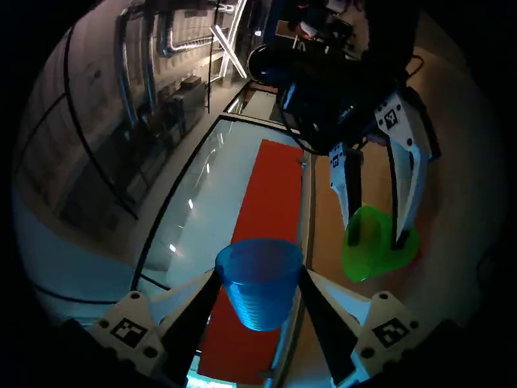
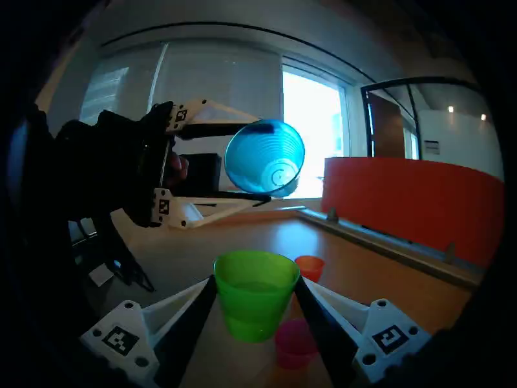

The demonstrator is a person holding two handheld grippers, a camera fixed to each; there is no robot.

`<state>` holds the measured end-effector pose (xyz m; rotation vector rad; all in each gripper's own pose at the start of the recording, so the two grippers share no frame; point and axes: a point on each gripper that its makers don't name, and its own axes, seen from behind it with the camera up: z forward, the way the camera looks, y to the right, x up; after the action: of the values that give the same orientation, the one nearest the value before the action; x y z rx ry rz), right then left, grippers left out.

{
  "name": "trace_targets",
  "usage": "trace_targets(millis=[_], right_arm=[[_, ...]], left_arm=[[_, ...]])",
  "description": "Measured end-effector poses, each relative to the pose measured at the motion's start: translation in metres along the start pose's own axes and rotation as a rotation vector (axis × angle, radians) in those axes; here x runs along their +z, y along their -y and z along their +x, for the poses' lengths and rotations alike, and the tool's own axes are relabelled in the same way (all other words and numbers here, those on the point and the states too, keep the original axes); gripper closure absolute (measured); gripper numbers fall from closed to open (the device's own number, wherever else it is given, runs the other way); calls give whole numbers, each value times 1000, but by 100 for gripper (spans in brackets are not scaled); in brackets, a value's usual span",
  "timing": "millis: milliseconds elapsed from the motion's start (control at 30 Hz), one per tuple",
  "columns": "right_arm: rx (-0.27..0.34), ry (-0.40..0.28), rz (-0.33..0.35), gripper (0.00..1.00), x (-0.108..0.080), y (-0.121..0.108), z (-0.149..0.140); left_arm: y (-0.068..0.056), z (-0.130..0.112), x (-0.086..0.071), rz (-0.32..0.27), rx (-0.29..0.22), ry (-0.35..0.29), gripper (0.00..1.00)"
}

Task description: Pour water

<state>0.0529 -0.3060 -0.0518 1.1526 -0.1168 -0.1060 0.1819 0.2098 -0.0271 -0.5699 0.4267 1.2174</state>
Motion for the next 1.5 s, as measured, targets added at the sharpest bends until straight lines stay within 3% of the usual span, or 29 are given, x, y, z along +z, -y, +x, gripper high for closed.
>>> trace_targets(millis=[300, 533, 667, 1133, 1500], right_arm=[[-2, 0, -2, 11, -1, 0, 1], [-6, 0, -2, 11, 0, 0, 1], [-9, 2, -2, 11, 0, 0, 2], [-14, 1, -2, 11, -3, 1, 3], [-17, 3, 0, 11, -3, 2, 6]], left_arm=[[-5, -12, 0, -45, -305, 35, 16], [-14, -14, -2, -113, -606, 59, 16], [-15, -15, -2, -129, -726, 69, 16], [-14, -25, -3, -124, -979, 81, 16], [-14, -32, -5, -132, -1071, 77, 16]])
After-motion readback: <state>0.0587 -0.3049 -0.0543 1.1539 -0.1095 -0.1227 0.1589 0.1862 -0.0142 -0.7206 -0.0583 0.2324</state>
